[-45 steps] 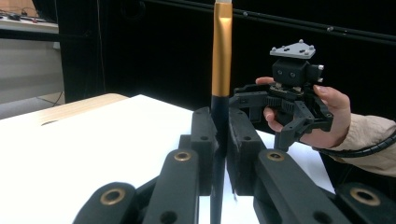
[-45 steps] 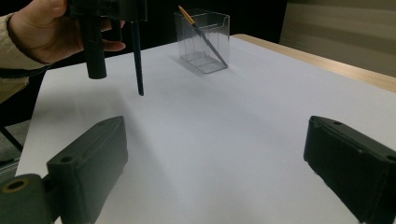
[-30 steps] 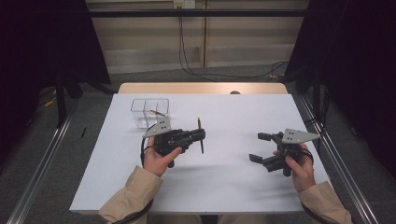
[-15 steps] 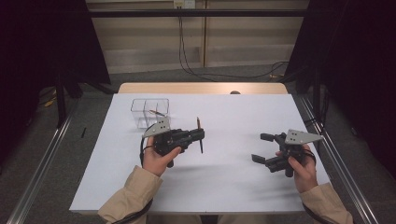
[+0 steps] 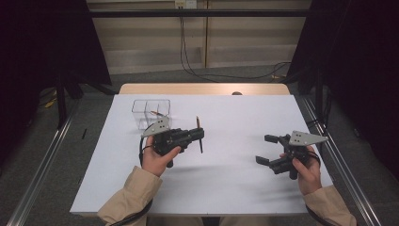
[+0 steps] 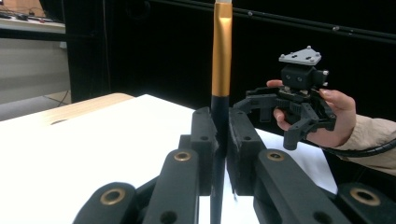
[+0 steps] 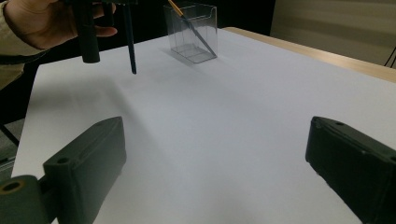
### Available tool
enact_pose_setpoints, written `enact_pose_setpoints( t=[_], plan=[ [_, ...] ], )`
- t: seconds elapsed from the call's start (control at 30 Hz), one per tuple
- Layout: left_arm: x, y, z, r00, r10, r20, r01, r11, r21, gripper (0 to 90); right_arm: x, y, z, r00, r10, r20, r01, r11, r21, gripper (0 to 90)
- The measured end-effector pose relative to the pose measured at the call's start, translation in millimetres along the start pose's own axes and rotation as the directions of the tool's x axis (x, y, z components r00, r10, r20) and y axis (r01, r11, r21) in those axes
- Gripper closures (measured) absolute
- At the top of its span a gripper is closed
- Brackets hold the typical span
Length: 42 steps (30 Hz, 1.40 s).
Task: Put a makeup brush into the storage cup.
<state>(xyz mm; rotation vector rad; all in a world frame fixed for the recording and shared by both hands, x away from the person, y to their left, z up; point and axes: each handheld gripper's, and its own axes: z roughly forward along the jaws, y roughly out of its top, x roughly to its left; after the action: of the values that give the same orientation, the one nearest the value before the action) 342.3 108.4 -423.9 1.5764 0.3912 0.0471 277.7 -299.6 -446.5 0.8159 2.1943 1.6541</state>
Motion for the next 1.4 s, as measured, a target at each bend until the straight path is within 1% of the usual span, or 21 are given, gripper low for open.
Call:
enact_pose_setpoints(
  t=[0.2, 0.37, 0.4, 0.67, 1.0, 1.13, 1.4],
  plan=[
    [3.6, 4.3, -5.2, 0.9999, -0.002, -0.010, 0.002, 1.0000, 0.004, 82.6, 0.4, 0.3, -1.6, 0.9999, -0.010, 0.008, 0.010, 1.000, 0.002, 4.6],
    [7.4, 9.5, -8.8, 0.9997, -0.006, -0.024, 0.006, 1.0000, 0.001, 82.6, 0.8, 0.0, -0.8, 0.9999, -0.017, 0.001, 0.017, 1.000, 0.005, 4.6],
    [8.2, 10.8, -9.6, 0.9996, 0.000, -0.028, 0.000, 1.0000, 0.006, 82.6, 0.8, 0.1, -0.8, 0.9998, -0.020, 0.001, 0.020, 1.000, 0.005, 4.6],
    [14.4, 21.9, -15.5, 0.9988, 0.008, -0.048, -0.008, 1.0000, -0.001, 82.6, 0.5, 0.2, -2.0, 0.9999, -0.016, 0.001, 0.016, 1.000, 0.000, 4.7],
    [22.8, 32.8, -20.7, 0.9970, 0.007, -0.077, -0.007, 1.0000, 0.004, 82.6, 0.5, 0.9, -3.1, 0.9998, -0.021, 0.006, 0.021, 1.000, -0.004, 4.7],
    [26.2, 36.4, -22.2, 0.9965, -0.002, -0.083, 0.002, 1.0000, -0.001, 82.6, 0.6, 1.1, -3.3, 0.9997, -0.023, 0.005, 0.023, 1.000, -0.004, 4.7],
    [31.0, 46.1, -23.4, 0.9944, 0.009, -0.105, -0.008, 0.9999, 0.007, 82.6, 1.0, 1.0, -2.7, 0.9997, -0.025, 0.002, 0.025, 1.000, -0.003, 4.7]
  ],
)
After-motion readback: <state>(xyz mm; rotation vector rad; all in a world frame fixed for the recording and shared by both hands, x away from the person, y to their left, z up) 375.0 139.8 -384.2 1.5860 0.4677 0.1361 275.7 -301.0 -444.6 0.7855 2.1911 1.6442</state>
